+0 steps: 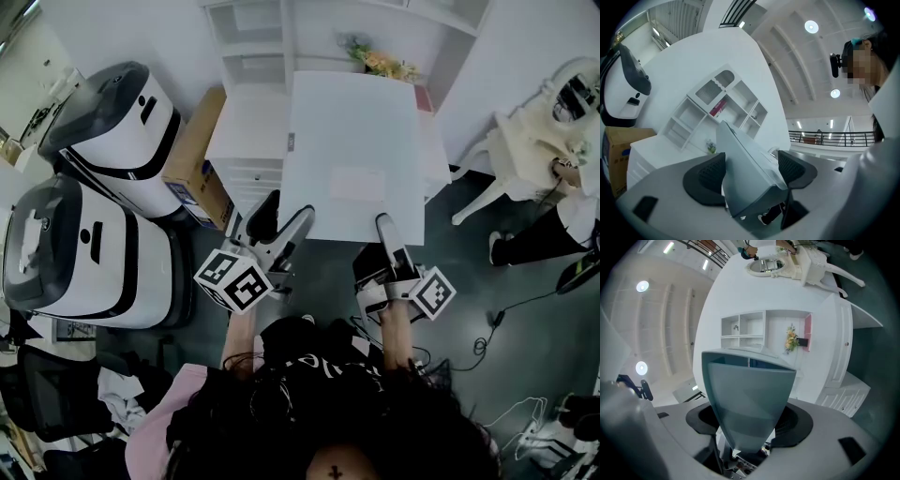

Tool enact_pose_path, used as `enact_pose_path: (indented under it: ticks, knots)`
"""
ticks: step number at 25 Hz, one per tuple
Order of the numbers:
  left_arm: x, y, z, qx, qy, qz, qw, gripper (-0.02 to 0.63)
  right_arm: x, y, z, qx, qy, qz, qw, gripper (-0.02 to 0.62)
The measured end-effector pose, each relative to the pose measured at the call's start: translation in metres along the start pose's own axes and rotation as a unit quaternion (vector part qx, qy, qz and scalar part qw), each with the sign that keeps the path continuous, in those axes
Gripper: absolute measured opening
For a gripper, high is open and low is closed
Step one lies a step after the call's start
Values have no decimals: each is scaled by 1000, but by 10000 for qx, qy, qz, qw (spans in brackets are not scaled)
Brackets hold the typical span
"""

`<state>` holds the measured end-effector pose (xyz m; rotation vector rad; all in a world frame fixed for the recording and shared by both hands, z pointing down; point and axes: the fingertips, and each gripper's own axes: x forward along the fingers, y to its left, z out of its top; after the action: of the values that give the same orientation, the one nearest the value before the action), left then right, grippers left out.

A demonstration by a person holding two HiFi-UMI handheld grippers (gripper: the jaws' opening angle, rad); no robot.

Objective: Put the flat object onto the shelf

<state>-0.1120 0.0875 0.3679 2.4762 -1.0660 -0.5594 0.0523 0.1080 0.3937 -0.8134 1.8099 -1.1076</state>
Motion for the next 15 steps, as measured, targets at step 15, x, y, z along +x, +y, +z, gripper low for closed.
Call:
enact_pose_path:
  ticks: [15]
  knots:
    - [84, 58, 13, -107, -2, 51, 9999, 359, 78, -51, 47, 216, 30, -73, 9997, 295]
